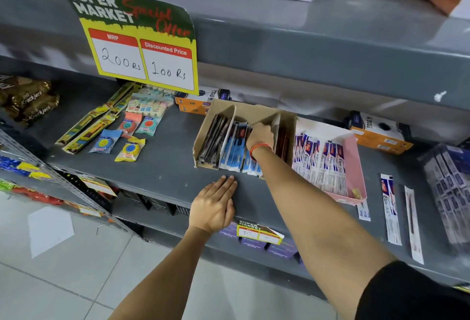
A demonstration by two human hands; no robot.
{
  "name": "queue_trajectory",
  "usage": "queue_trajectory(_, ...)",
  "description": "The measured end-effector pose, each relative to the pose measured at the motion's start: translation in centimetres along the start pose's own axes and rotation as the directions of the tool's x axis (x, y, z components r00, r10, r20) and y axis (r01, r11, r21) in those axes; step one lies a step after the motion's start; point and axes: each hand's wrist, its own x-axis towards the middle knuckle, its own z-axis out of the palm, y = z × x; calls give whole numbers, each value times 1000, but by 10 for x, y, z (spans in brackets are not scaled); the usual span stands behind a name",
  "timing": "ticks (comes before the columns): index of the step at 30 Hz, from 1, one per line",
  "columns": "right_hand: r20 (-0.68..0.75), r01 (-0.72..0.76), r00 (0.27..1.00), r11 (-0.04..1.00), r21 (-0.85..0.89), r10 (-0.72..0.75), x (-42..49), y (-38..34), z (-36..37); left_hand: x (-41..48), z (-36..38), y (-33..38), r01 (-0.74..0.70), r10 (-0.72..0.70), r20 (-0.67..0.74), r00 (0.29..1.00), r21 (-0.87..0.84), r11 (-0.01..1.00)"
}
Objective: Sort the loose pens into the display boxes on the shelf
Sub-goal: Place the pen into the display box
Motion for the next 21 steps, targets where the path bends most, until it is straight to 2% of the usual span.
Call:
queue_trajectory(5, 8, 205, 978, 951, -230, -209, -8, -4, 4, 0, 0, 0, -4, 4, -9, 1000, 0, 1000)
queue_trajectory(7, 78, 321, 946, 892, -317, -313, -15, -4, 9, 0, 0, 0, -2, 2, -14, 1000, 2, 1000)
queue_trajectory(10, 226, 432, 900, 834, -344, -373, -21, 1, 18, 0, 1, 0, 1, -1, -2, 1000, 1, 1000)
queue_trajectory(12, 269, 447, 889, 833, -328, -371, -23, 4, 23, 0, 1, 0, 5, -5, 1, 1000, -1, 1000)
queue_trajectory(21, 279, 408, 900, 872, -271, -335, -28, 10, 23, -2, -1, 1, 8, -8, 6, 1000, 3, 1000)
